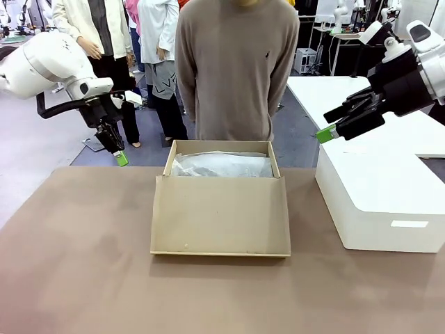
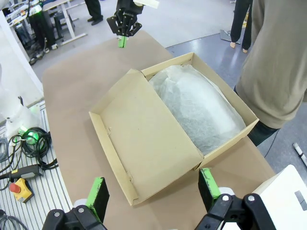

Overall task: Pack the shoes into the box.
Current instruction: Close the Shoes Box.

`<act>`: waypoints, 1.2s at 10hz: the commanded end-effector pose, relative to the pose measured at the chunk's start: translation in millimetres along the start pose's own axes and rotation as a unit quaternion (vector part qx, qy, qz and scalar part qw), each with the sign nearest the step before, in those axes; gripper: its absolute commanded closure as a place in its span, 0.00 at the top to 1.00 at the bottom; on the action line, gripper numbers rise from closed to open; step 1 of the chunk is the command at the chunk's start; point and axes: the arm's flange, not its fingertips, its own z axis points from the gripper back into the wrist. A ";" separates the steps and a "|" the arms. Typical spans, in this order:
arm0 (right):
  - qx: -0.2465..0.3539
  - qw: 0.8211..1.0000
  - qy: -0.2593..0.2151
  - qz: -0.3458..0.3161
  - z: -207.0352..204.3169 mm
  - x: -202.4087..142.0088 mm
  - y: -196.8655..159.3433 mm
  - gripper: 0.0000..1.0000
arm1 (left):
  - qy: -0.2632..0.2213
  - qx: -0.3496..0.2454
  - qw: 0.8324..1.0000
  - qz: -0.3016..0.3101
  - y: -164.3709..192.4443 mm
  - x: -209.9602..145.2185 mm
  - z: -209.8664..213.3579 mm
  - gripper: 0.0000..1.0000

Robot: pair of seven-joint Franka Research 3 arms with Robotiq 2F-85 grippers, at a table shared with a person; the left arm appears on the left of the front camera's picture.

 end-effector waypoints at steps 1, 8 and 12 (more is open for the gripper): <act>0.010 1.000 -0.015 0.009 -2.4 -0.8 -3.3 1.00 | 0.000 0.000 1.000 0.000 0.0 0.0 0.0 0.00; 0.010 1.000 -0.015 0.009 -2.4 -0.8 -3.3 1.00 | -0.071 -0.018 0.997 0.035 2.4 -33.4 -66.2 0.00; 0.010 1.000 -0.015 0.009 -2.4 -0.8 -3.3 1.00 | -0.085 -0.020 0.995 0.048 5.3 -43.9 -92.9 0.00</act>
